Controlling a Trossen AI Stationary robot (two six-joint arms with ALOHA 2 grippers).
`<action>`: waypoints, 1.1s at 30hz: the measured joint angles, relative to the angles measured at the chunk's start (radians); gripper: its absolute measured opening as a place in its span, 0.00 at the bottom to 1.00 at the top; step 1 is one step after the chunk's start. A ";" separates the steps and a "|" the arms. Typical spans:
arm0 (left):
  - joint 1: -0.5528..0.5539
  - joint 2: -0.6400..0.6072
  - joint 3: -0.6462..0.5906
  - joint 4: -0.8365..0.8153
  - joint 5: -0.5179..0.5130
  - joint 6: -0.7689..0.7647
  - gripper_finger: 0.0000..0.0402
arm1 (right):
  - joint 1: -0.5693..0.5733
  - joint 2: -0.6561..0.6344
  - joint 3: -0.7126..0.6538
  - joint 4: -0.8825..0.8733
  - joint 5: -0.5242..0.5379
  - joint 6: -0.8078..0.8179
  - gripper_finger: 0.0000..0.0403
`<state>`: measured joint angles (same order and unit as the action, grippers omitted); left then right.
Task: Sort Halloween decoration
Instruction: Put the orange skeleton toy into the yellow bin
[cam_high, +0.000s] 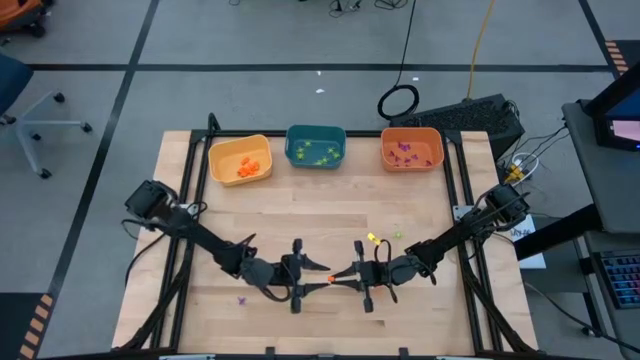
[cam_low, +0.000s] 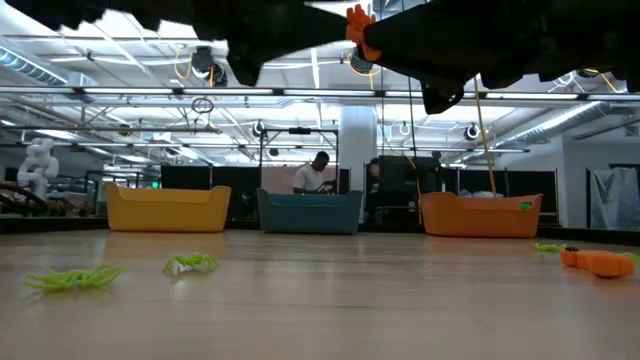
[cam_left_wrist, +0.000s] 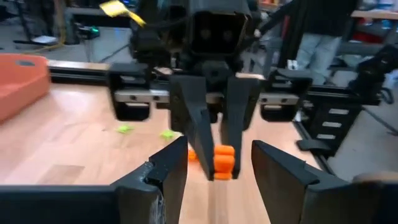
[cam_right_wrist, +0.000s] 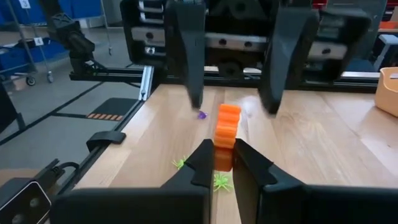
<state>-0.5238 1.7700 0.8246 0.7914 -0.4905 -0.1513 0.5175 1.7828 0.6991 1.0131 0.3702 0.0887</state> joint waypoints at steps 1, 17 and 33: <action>0.007 0.011 0.000 0.012 0.022 0.000 0.44 | 0.000 0.000 0.000 0.000 0.000 0.000 0.05; 0.047 0.074 0.000 0.116 0.094 0.054 0.18 | -0.005 0.000 0.000 -0.008 0.048 0.002 0.05; 0.046 0.074 0.000 0.103 0.091 0.033 0.06 | -0.005 0.000 0.001 -0.087 0.071 0.121 0.21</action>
<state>-0.4782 1.8442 0.8249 0.8940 -0.3994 -0.1183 0.5125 1.7824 0.7002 0.9263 0.4416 0.2098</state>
